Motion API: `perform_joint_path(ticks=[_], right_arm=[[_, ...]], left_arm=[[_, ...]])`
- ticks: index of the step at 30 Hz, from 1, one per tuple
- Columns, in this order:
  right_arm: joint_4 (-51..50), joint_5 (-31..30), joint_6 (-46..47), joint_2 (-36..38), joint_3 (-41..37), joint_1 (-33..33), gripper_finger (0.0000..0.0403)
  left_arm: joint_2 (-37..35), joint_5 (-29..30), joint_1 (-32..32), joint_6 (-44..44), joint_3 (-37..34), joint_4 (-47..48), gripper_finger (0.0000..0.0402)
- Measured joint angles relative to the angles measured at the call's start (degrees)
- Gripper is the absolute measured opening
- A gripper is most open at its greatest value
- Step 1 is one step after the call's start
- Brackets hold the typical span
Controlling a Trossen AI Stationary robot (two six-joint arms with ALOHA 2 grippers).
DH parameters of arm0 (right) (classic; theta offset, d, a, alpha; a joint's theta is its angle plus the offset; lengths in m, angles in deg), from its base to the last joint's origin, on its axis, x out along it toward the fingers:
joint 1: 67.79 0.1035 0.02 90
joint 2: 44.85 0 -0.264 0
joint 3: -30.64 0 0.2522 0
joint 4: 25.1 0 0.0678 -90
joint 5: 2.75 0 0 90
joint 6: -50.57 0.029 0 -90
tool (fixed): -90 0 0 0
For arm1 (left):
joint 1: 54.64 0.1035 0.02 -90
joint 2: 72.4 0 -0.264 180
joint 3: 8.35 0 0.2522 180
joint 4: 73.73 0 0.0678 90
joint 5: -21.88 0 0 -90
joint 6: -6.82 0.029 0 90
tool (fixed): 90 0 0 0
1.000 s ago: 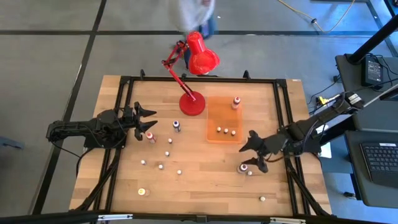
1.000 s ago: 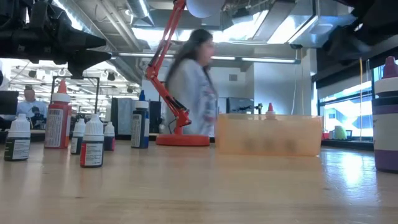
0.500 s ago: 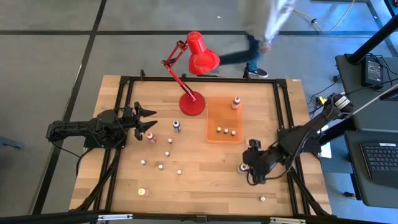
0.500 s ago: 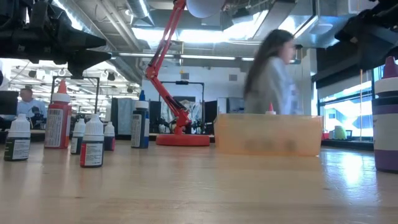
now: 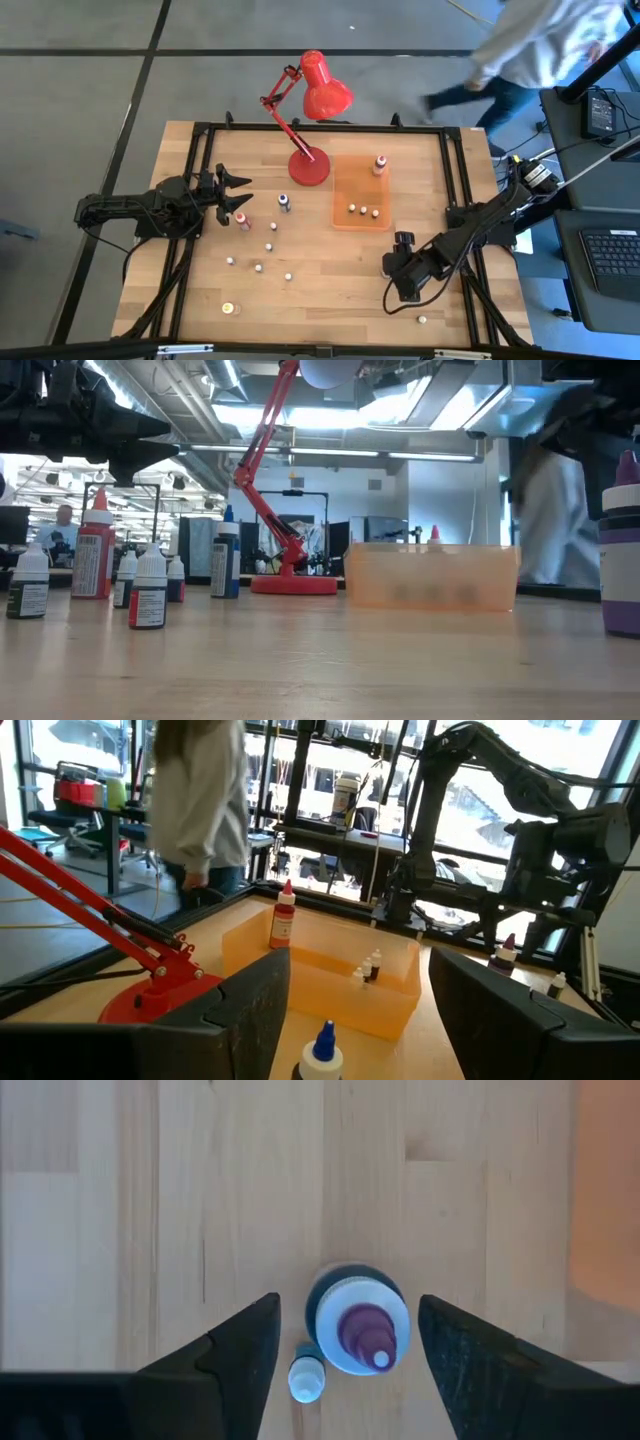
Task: Pick & Place food coloring
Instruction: Put the large purple food coloring bottle into the orange bin
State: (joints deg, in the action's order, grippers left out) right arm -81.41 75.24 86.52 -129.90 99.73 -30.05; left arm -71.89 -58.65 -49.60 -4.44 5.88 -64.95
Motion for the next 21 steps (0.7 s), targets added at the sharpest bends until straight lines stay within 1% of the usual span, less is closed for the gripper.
perform_joint_path(ticks=[5, 12, 16, 19, 21], right_arm=[[0.0, 0.0, 0.0, 0.0, 0.0, 0.0, 0.0201], [0.0, -0.4, 0.0, 0.0, 0.0, 0.0, 0.0121], [-6.1, -0.4, -0.1, 0.0, 3.9, 0.0, 0.0122], [-13.7, -1.9, -0.1, 0.1, 9.7, 0.0, 0.0122], [-17.0, -3.6, -0.8, 0.5, 14.4, -0.1, 0.0122]], left_arm=[[0.0, 0.0, 0.0, 0.0, 0.0, 0.0, 0.0235], [0.0, 0.0, 0.0, 0.0, 0.0, 0.0, 0.0231], [0.0, 0.0, 0.0, 0.0, 0.0, 0.0, 0.0233], [0.0, 0.0, 0.0, 0.0, 0.0, 0.0, 0.0234], [0.0, 0.0, 0.0, 0.0, 0.0, 0.0, 0.0234]])
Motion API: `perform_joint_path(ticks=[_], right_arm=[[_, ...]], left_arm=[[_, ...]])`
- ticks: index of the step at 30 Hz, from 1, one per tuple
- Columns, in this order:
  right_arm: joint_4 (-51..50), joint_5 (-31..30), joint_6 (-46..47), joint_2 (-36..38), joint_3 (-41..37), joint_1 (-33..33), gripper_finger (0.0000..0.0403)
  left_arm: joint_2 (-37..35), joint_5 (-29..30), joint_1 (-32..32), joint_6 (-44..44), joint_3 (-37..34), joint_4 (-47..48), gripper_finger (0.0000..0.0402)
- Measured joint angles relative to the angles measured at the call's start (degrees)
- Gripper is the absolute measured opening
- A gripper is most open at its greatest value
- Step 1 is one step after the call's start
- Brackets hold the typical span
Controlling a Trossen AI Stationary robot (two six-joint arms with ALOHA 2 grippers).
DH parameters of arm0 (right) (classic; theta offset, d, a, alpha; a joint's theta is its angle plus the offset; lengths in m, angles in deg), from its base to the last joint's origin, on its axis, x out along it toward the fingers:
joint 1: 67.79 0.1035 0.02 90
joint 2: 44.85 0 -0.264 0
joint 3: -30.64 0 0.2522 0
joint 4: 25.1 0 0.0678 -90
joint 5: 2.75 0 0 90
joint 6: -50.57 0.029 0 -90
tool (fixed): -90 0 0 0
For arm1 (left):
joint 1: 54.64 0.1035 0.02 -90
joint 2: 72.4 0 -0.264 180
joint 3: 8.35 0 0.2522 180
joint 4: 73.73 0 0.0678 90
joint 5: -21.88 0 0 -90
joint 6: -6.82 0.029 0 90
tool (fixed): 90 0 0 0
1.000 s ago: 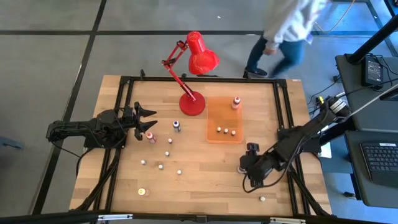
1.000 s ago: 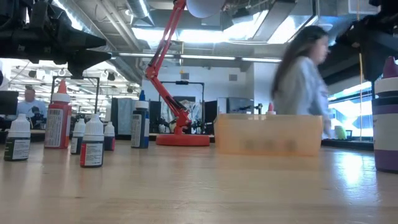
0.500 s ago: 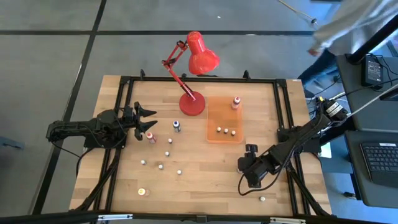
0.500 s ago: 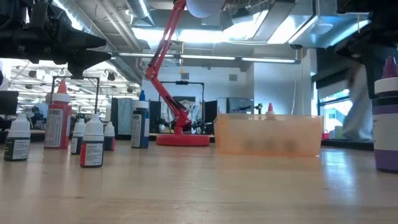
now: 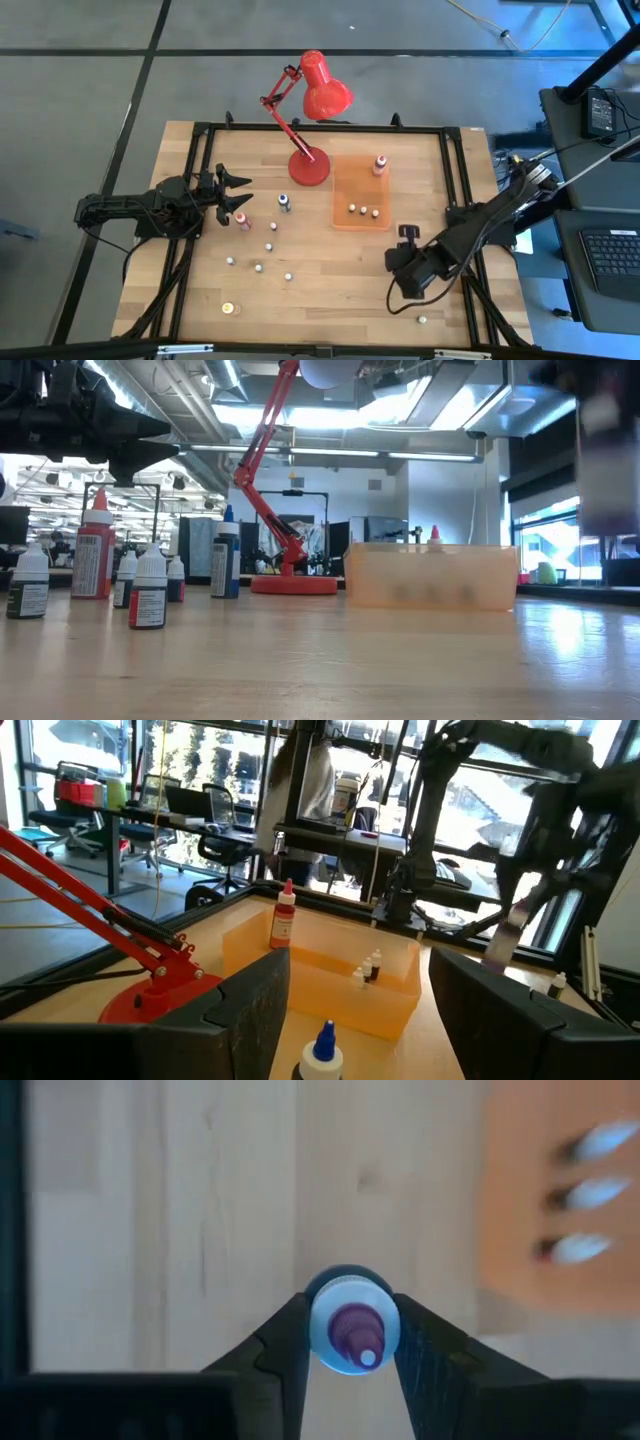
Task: Pick & Place food coloring
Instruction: Put the large purple food coloring bottle into the orange bin
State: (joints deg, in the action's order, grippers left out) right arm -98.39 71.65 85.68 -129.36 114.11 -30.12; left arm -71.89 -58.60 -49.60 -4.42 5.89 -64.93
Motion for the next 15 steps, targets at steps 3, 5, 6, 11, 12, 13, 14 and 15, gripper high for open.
perform_joint_path(ticks=[3, 5, 6, 11, 12, 13, 14, 15], right_arm=[[-4.8, -6.5, -2.7, 1.0, 6.2, -1.1, 0.0122], [-7.4, -15.5, -4.6, 1.6, 9.1, -2.8, 0.0122], [-8.3, -19.7, -6.0, 1.9, 9.8, -4.0, 0.0122], [-7.1, -15.1, -16.6, 4.2, 9.1, -15.4, 0.0122], [-6.2, -12.1, -19.0, 4.5, 8.6, -18.3, 0.0122], [-5.1, -10.0, -21.2, 4.7, 8.2, -21.2, 0.0122], [-3.6, -9.0, -23.4, 4.7, 7.9, -24.0, 0.0122], [-2.1, -8.3, -25.5, 4.7, 7.7, -26.8, 0.0122]], left_arm=[[0.0, 0.0, 0.0, 0.0, 0.0, 0.0, 0.0235], [0.0, 0.0, 0.0, 0.6, 0.0, 0.0, 0.0235], [0.0, 0.0, 0.0, 1.3, 0.0, 0.0, 0.0235], [0.0, 0.0, 0.0, 2.1, 0.0, 0.0, 0.0232], [0.0, 0.0, 0.0, 2.1, 0.0, 0.0, 0.0232], [0.0, 0.0, 0.0, 2.1, 0.0, 0.0, 0.0232], [0.0, 0.0, 0.0, 2.0, 0.0, 0.0, 0.0232], [0.0, 0.1, 0.0, 2.1, 0.0, 0.0, 0.0232]])
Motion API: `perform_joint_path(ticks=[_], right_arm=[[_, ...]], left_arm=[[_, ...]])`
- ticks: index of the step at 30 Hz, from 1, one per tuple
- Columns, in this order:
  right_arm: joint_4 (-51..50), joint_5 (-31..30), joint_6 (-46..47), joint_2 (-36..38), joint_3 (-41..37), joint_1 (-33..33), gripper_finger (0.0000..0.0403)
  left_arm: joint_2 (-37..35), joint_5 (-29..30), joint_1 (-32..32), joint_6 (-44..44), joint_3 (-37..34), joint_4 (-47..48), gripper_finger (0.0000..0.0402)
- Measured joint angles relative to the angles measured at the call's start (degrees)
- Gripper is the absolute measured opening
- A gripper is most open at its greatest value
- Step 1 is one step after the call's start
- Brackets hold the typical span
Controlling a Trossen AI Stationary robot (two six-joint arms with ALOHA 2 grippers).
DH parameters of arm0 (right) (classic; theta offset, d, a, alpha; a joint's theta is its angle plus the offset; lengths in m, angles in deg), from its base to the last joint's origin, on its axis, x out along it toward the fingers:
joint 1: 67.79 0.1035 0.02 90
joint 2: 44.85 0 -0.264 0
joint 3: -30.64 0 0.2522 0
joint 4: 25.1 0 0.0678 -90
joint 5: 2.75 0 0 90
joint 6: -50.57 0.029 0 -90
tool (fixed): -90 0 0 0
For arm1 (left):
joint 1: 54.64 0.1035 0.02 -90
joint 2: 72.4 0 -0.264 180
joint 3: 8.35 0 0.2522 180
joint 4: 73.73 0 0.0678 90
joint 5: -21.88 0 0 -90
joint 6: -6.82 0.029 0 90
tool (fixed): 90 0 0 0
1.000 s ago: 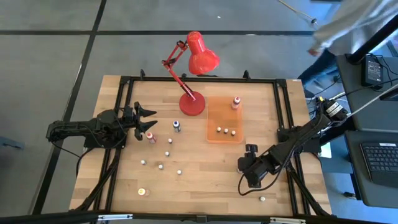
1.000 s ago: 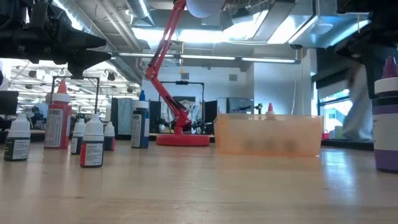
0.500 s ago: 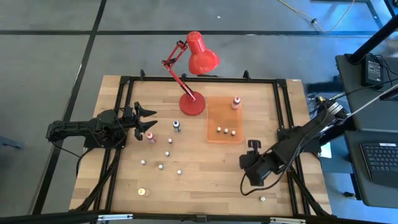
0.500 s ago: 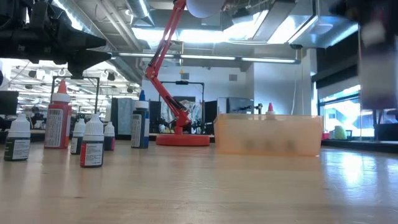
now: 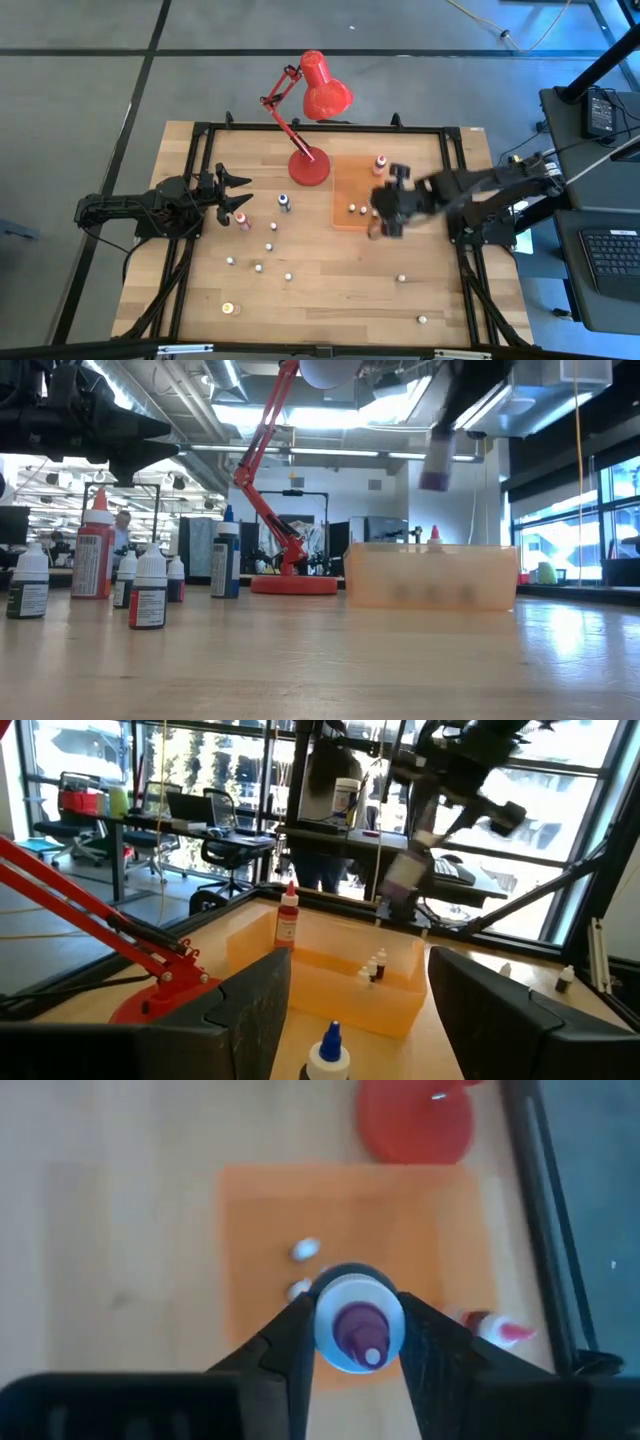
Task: Pick & Place food coloring
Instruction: Put the large purple food coloring bottle into the orange bin
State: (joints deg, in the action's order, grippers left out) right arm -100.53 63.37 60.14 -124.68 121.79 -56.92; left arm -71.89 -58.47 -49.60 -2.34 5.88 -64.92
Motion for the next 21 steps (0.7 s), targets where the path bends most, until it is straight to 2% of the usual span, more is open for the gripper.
perform_joint_path(ticks=[2, 6, 10, 15, 21], right_arm=[[3.3, 1.7, -4.3, 0.0, -1.0, -5.3, 0.0122], [11.9, 10.6, -11.5, 0.0, -4.7, -15.1, 0.0122], [15.1, 11.9, -14.9, -0.3, -9.2, -22.2, 0.0122], [19.5, 13.7, -16.5, -0.7, -13.8, -27.8, 0.0125], [26.6, 14.6, -18.8, -1.3, -18.0, -30.7, 0.013]], left_arm=[[0.0, 0.2, 0.0, 0.4, 0.0, 0.0, 0.0233], [0.0, 0.2, 0.0, 0.4, 0.0, 0.0, 0.0234], [0.0, 0.5, 0.0, 0.4, 0.0, 0.0, 0.0235], [0.0, 2.0, 0.0, 0.5, 0.0, 0.0, 0.0232], [0.0, 2.9, 0.0, 0.5, 0.0, 0.1, 0.0233]])
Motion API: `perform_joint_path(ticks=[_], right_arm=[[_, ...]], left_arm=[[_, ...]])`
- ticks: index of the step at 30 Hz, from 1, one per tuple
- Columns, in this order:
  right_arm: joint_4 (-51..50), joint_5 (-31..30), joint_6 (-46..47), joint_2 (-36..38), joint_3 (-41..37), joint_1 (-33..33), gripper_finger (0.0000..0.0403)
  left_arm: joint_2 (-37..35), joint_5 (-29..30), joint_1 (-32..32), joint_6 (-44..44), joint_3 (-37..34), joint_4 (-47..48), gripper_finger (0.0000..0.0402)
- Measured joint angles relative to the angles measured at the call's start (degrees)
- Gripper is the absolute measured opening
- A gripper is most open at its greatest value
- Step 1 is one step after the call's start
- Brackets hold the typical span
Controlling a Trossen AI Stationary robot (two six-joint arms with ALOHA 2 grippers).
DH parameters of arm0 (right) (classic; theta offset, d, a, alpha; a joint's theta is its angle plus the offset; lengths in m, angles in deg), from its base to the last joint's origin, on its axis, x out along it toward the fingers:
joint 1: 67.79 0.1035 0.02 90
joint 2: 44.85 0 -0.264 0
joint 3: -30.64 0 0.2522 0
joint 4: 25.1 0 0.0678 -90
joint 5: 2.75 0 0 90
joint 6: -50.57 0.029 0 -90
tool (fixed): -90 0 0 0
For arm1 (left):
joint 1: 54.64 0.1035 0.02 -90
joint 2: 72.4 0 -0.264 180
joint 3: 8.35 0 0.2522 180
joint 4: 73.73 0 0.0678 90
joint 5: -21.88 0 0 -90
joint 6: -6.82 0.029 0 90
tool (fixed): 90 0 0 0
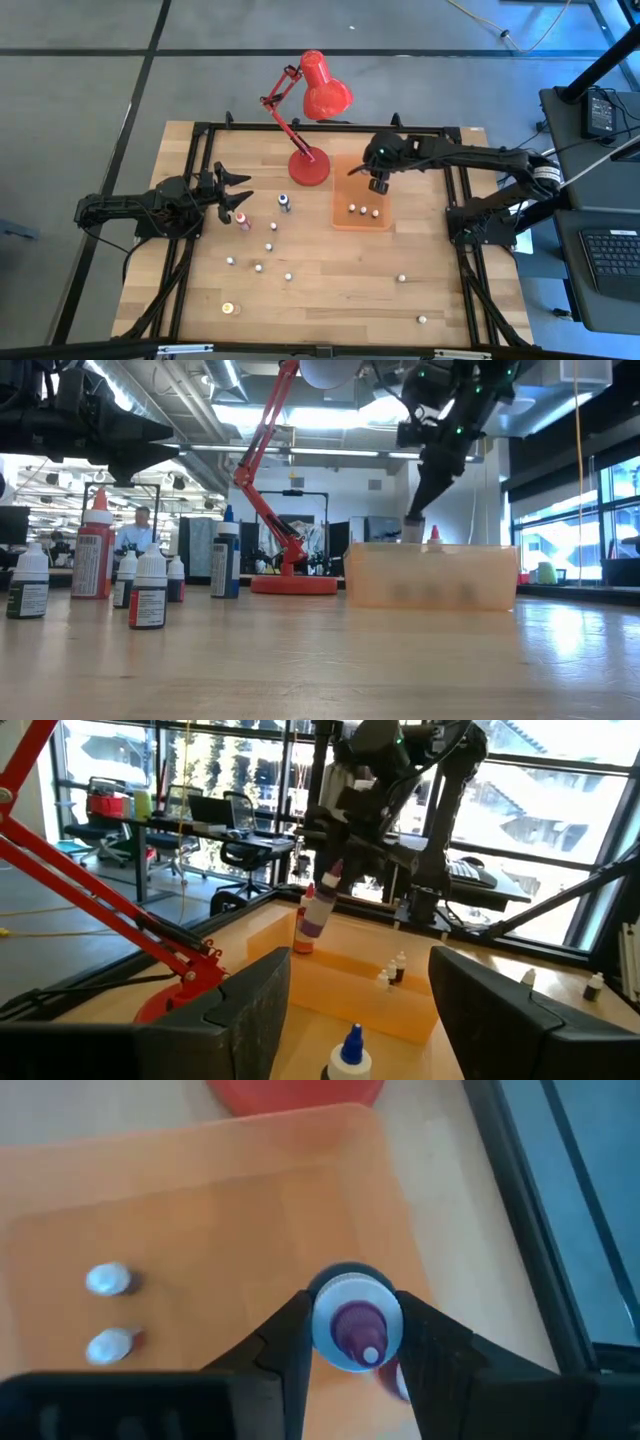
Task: Pick & Place food coloring
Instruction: Put the large purple food coloring bottle into the orange bin
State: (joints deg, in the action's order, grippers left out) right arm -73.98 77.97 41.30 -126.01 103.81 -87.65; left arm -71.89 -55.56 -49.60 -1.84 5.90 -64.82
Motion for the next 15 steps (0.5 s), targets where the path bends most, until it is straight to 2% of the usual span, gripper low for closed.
perform_joint_path(ticks=[15], right_arm=[[8.5, -0.1, -3.1, 0.0, -7.8, -2.6, 0.0133]], left_arm=[[0.0, 0.0, 0.0, -0.1, 0.0, 0.0, 0.0235]])
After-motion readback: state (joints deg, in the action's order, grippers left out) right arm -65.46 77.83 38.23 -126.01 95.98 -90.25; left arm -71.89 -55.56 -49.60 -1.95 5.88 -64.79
